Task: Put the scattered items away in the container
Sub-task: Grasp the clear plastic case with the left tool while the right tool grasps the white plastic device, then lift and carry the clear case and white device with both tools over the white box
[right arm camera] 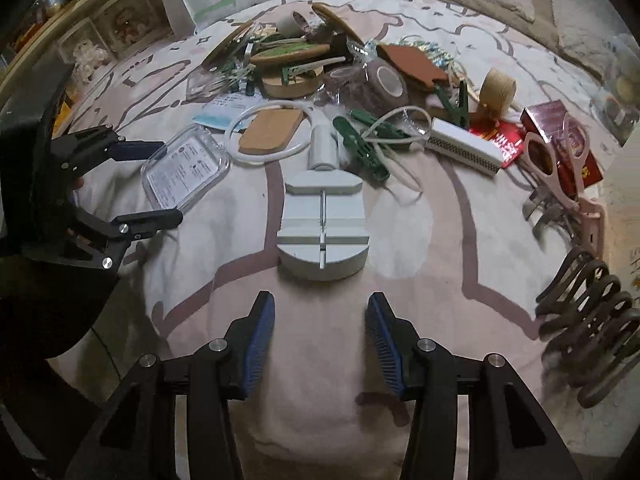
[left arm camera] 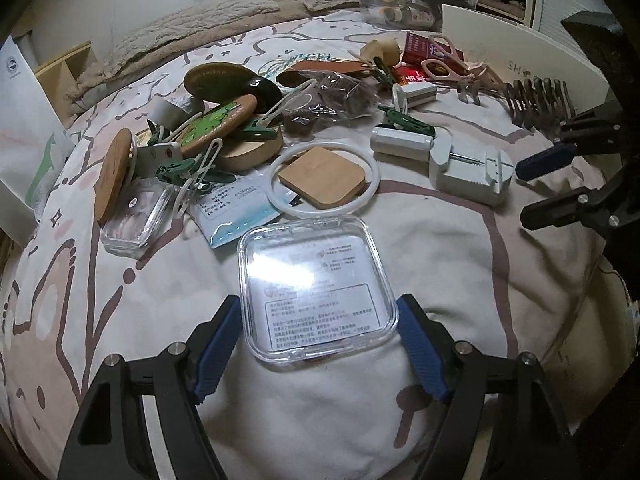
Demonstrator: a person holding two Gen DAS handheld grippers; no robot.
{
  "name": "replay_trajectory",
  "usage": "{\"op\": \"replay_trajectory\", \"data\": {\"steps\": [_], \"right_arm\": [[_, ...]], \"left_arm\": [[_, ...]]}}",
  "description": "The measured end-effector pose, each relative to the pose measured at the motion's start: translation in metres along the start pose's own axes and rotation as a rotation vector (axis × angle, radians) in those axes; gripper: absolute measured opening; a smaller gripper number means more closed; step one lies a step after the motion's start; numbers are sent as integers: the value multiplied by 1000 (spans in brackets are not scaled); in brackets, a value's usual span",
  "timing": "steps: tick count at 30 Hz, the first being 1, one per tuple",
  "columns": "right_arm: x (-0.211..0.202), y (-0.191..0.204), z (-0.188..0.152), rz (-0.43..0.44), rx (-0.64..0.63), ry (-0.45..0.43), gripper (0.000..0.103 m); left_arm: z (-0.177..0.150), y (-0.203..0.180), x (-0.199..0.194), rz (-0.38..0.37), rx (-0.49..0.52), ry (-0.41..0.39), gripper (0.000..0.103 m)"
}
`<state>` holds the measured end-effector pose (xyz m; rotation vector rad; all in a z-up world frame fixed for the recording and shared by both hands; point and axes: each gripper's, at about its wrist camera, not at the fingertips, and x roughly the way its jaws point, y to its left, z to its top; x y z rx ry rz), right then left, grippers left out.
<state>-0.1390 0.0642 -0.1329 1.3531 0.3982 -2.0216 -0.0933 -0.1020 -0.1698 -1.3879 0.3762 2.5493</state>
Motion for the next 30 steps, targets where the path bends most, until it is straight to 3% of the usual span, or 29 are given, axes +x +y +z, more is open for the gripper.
{"op": "replay_trajectory", "data": {"steps": [2,12,13,15,19,30], "right_arm": [[-2,3,4,-1,-7,-28,81],[19,9,38,-62,-23,-22,81],[23,7,40,-65,-25,-13,80],[30,5,42,-56,-34,13,56],[32,3,40,-45,-61,18,50],[38,9,32,-81,-114,-17,49]], "left_arm": [[2,-1,2,5,-5,6,80],[13,-1,16,46,-3,4,95],[14,0,17,38,-13,8,95],[16,6,21,11,-51,21,95],[15,9,23,-14,-88,29,95],[11,7,29,-18,-108,28,94]]}}
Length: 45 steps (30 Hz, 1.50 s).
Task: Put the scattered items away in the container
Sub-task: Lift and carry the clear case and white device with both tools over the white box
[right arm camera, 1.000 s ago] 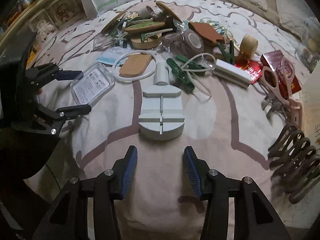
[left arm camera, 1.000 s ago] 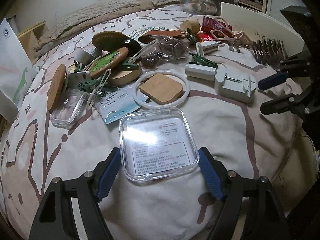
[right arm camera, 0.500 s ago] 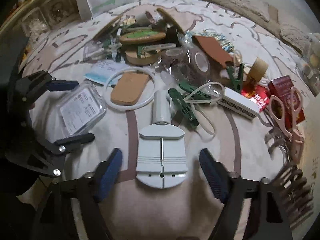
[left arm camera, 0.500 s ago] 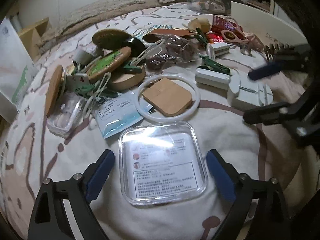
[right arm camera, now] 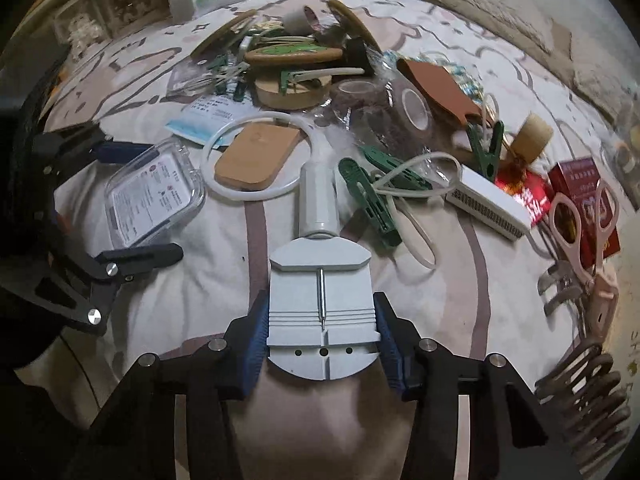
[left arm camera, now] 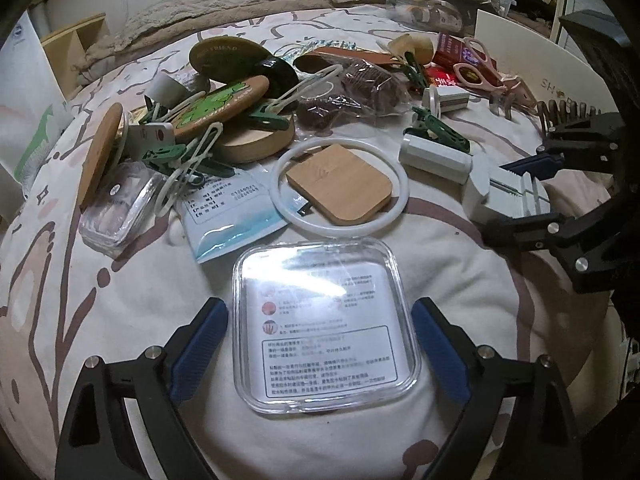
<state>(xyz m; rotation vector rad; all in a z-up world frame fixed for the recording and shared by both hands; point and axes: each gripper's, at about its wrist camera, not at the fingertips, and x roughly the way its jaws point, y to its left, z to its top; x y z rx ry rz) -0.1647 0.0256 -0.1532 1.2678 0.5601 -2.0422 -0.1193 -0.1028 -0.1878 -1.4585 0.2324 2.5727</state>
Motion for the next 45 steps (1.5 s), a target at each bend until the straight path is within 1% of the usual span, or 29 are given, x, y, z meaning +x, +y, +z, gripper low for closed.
{"op": "replay_trajectory", "data": {"steps": [3,4,6,7,9,13,19,22,25,29,34,40,45], "right_arm": [[-3,8,-5,-46,-38,-73,48],[-2,11,-7,-60,-53,-99,48],[-1,12,-10,-62,-55,-125,48],[0,10,-10,-56,-50,-135,48],[1,7,-9,-37,-32,-138,48],[1,4,-4,-21,-10,-113,48],[-4,2,-1,-11,26,-89,48],[-9,1,-1,-29,20,-100,48],[-14,1,1,-28,22,-105,48],[-20,0,2,-26,19,-111,48],[-30,-2,4,-29,29,-130,48],[-47,-9,5,-55,45,-174,48],[-63,-19,3,-70,67,-206,48]], "left_arm": [[0,0,0,-1,-5,-5,94],[0,-1,0,11,-5,-14,94],[-1,-5,0,36,7,-32,92],[-1,-6,-1,37,9,-37,90],[0,-7,-6,32,3,-53,77],[0,-10,-9,47,15,-65,77],[2,-10,-14,44,4,-64,77],[2,-11,-14,47,-8,-56,77],[3,-9,-15,37,-35,-43,77],[5,-9,-19,40,-43,-51,77],[12,-8,-28,38,-60,-77,77],[23,-5,-40,44,-80,-113,77],[33,-5,-50,64,-96,-148,77]]}}
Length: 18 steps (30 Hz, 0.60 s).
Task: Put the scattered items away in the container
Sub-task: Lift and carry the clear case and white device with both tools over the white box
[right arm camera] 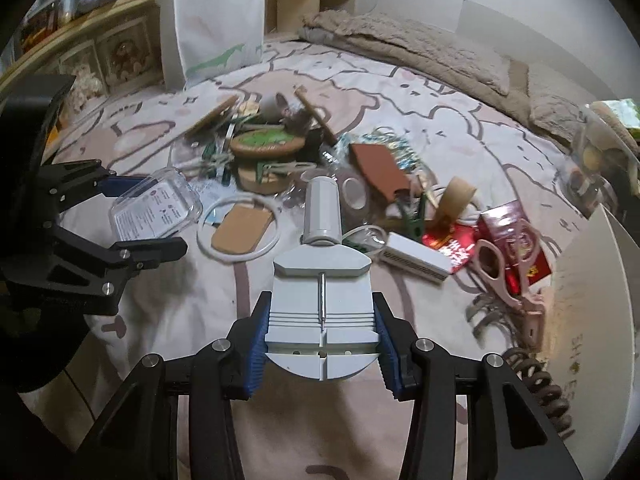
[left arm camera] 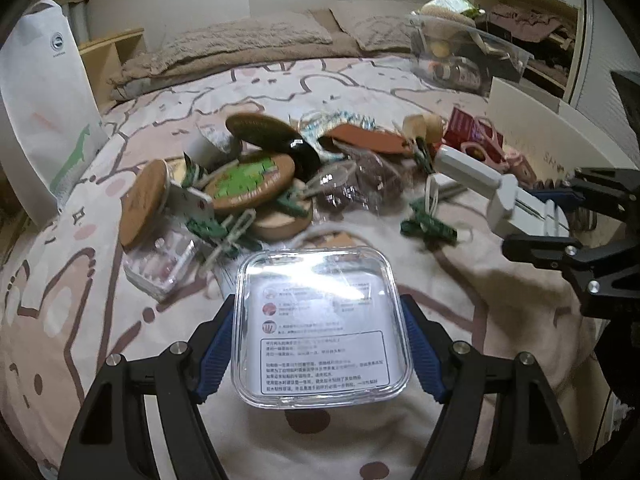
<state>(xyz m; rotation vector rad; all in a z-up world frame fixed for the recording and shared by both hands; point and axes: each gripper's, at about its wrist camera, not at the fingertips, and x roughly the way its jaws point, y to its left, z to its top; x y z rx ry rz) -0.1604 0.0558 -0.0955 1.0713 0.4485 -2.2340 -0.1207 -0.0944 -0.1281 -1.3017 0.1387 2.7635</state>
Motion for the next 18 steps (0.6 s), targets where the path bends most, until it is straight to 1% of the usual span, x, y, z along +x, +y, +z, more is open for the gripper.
{"op": "replay_trajectory", "data": {"steps": [9,18], "right_arm": [[-24,-21,-4,-41,35,-34,48],[-59,-46,-5,-104,80,-107,48]], "left_arm": [[15,-6,-9,-1,-5,-38,77],[27,-17,-19,-13,0,-73,77]]}}
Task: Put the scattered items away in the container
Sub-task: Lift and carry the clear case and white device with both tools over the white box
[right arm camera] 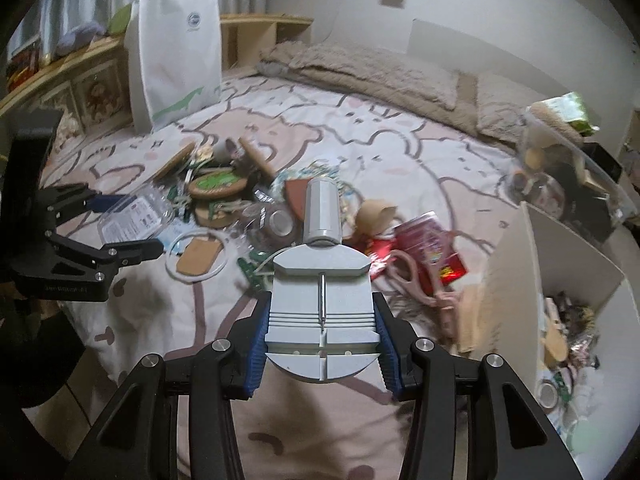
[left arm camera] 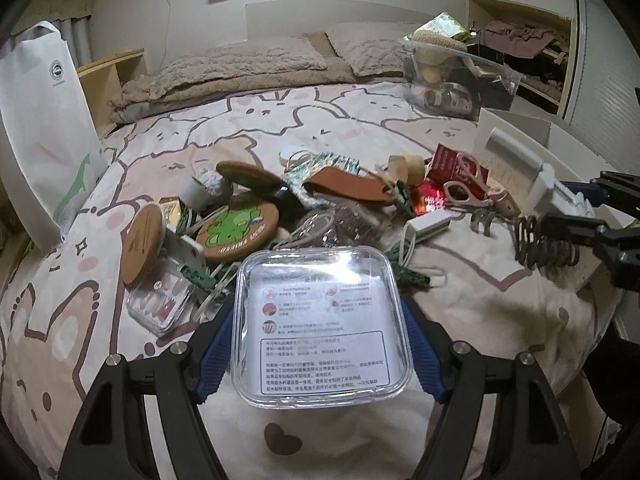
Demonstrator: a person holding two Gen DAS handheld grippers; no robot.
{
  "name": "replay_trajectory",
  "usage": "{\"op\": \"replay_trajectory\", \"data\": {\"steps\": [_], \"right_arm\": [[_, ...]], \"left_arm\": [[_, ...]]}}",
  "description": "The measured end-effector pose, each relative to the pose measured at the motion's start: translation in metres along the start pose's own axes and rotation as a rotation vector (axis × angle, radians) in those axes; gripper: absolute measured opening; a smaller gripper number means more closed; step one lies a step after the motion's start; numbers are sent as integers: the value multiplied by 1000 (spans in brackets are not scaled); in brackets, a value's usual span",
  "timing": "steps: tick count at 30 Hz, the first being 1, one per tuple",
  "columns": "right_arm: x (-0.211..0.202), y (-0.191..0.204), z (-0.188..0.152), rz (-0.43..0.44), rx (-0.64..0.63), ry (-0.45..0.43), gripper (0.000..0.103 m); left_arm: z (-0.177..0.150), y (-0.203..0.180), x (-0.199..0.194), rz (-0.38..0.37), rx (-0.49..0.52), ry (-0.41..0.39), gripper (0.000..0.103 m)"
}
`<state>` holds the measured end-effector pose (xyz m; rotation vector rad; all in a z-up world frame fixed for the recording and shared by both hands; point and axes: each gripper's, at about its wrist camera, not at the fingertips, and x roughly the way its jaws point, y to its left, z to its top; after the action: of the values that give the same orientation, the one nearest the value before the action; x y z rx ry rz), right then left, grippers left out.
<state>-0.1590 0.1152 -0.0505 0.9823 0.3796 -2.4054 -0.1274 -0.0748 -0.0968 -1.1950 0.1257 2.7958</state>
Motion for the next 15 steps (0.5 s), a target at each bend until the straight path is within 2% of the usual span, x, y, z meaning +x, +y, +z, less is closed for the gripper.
{"op": "replay_trajectory", "data": {"steps": [15], "right_arm": [[-56,-58,-8,-66,116,-95,48]], "left_arm": [[24,-22,-7,-23,8,-53,77]]}}
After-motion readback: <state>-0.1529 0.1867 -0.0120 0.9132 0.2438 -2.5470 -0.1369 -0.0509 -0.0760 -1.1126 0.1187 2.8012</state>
